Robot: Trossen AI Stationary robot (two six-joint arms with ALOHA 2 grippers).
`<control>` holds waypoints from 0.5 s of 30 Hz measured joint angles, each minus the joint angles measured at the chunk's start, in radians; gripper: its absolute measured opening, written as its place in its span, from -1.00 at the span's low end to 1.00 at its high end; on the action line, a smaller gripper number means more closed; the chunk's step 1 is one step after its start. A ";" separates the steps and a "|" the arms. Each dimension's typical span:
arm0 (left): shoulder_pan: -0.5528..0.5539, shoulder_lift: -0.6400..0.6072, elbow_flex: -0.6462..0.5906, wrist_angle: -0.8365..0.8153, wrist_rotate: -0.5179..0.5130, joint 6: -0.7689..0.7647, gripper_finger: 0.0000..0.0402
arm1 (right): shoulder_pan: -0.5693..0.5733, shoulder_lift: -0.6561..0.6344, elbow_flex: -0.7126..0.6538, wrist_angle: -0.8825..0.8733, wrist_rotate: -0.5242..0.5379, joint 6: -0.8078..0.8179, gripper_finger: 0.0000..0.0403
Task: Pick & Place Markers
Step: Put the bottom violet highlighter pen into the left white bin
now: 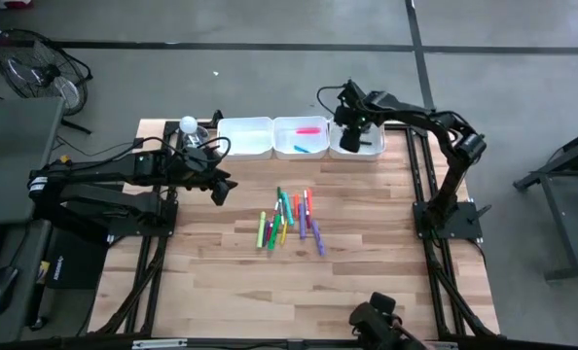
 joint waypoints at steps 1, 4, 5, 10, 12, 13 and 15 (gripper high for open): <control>0.000 0.000 0.000 0.000 0.000 0.000 0.03 | 0.000 0.000 0.015 -0.016 -0.013 0.032 -0.31; 0.000 0.000 0.000 0.000 0.000 0.000 0.03 | 0.000 0.000 0.061 -0.062 -0.052 0.123 -0.23; 0.000 0.000 0.000 -0.001 0.000 0.000 0.03 | 0.000 -0.001 0.075 -0.080 -0.070 0.151 -0.21; 0.000 0.000 0.000 -0.002 0.010 0.026 0.03 | 0.000 -0.002 0.133 -0.157 -0.186 0.266 -0.08; 0.000 0.000 0.000 -0.002 0.020 0.037 0.03 | 0.005 -0.002 0.145 -0.185 -0.239 0.295 -0.04; 0.000 0.000 0.000 -0.002 0.021 0.046 0.03 | 0.010 -0.002 0.150 -0.196 -0.261 0.309 -0.04; 0.000 0.000 0.000 -0.003 0.022 0.059 0.03 | 0.024 -0.002 0.160 -0.233 -0.302 0.324 -0.03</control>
